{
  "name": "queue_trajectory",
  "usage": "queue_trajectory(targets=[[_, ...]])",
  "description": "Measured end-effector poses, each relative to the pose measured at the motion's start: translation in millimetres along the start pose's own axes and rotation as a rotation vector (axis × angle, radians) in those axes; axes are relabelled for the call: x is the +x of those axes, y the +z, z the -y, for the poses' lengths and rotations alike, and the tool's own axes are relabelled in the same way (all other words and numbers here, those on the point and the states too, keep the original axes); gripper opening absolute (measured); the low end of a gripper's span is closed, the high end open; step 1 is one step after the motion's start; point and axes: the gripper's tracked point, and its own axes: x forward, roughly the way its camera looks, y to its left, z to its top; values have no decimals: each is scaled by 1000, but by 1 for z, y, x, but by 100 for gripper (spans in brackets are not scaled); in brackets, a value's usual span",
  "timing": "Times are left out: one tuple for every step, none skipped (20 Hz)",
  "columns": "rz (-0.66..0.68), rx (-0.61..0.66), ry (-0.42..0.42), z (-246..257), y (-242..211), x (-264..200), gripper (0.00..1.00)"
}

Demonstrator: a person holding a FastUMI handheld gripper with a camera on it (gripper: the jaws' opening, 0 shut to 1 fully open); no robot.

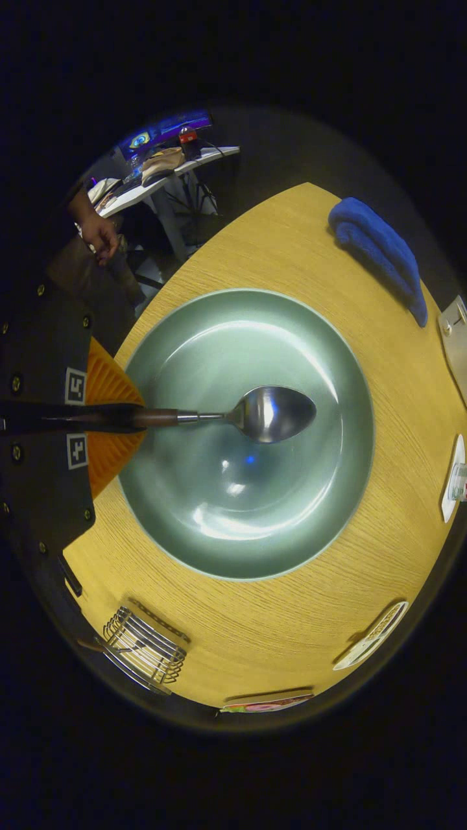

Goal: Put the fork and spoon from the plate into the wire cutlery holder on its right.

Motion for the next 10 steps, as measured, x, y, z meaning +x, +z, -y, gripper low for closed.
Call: queue_trajectory(targets=[[-5,-4,5,3,-3,-6,2],[-6,-9,12,5,-6,-12,2],[-10,-18,15,9,-9,-21,2],[-12,-28,16,15,-12,-29,2],[-20,-36,16,21,-17,-36,2],[-28,-41,17,27,-23,-44,2],[-33,-40,20,34,-27,-51,2],[-39,-37,17,43,-32,-58,2],[-46,-33,13,51,-38,-65,2],[-52,-29,12,58,-44,-72,2]])
